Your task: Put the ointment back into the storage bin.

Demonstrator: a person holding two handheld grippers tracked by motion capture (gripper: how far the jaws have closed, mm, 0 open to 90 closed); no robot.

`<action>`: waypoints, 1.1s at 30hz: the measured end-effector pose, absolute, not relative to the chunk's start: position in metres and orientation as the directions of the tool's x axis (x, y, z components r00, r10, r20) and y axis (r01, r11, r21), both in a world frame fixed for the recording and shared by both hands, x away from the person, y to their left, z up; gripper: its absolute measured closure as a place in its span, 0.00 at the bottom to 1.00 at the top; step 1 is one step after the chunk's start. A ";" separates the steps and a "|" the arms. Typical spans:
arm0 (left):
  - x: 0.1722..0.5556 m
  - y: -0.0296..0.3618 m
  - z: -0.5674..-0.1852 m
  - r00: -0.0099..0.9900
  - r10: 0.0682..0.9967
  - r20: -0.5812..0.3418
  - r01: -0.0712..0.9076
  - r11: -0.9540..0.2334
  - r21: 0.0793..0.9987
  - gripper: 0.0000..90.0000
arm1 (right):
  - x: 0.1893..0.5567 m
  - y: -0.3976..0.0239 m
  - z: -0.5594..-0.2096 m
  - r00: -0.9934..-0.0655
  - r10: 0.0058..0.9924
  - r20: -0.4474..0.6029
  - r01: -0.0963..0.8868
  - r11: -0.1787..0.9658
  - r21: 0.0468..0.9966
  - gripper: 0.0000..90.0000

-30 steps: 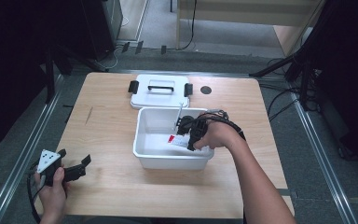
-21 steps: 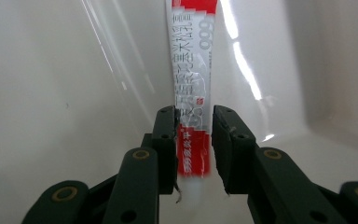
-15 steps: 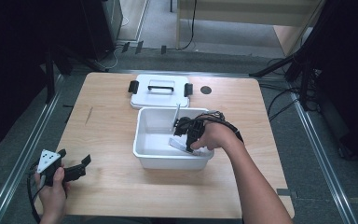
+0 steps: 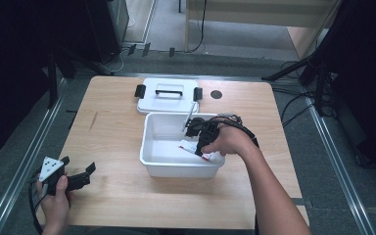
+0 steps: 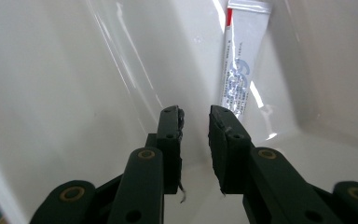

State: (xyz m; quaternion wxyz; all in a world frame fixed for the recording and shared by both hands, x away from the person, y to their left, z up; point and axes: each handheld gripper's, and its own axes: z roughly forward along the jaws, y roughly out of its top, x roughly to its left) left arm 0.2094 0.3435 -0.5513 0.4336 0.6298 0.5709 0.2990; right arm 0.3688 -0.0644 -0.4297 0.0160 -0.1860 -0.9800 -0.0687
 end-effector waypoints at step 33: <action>0.209 0.344 -0.551 0.169 0.978 -0.121 0.458 0.031 0.889 0.00 | 0.358 -0.132 -0.354 -0.740 0.672 -0.033 0.598 0.680 0.425 0.00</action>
